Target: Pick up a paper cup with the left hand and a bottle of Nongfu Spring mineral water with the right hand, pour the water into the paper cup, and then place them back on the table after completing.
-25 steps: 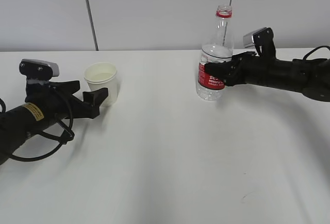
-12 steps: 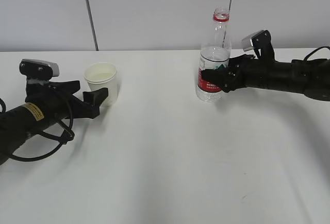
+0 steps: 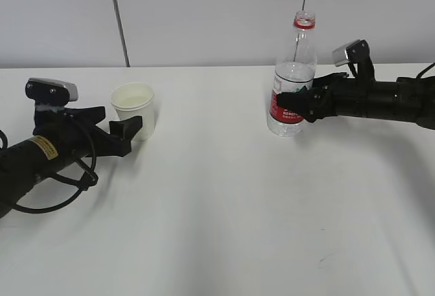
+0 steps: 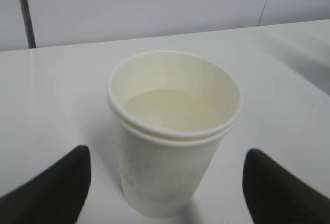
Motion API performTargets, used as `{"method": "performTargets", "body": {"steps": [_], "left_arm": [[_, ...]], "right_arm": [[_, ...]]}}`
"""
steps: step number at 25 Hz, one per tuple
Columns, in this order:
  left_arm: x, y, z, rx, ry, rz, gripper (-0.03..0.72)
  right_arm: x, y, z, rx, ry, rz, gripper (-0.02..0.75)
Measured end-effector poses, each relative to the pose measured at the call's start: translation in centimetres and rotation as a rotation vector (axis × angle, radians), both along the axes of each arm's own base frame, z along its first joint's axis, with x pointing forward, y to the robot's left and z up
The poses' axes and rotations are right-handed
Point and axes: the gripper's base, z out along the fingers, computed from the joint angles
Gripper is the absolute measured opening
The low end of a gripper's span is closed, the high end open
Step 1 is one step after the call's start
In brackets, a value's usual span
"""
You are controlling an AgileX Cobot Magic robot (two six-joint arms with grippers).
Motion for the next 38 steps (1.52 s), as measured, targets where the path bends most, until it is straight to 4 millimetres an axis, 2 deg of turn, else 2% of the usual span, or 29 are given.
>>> {"method": "performTargets", "body": {"steps": [8, 12, 16, 25, 38], "left_arm": [[0.0, 0.0, 0.0, 0.000, 0.000, 0.000, 0.550], [0.0, 0.0, 0.0, 0.000, 0.000, 0.000, 0.550], [0.0, 0.0, 0.0, 0.000, 0.000, 0.000, 0.550], [0.0, 0.0, 0.0, 0.000, 0.000, 0.000, 0.550], [0.0, 0.0, 0.0, -0.001, 0.000, 0.004, 0.550]], "right_arm": [[-0.1, 0.0, -0.1, -0.009, 0.003, 0.012, 0.593], [-0.2, 0.1, -0.1, -0.022, 0.011, 0.021, 0.650], [-0.3, 0.1, -0.2, -0.025, 0.030, 0.029, 0.669], [-0.5, 0.0, 1.6, -0.082, 0.041, 0.041, 0.669], [-0.8, -0.9, 2.3, -0.221, 0.138, -0.022, 0.651]]}}
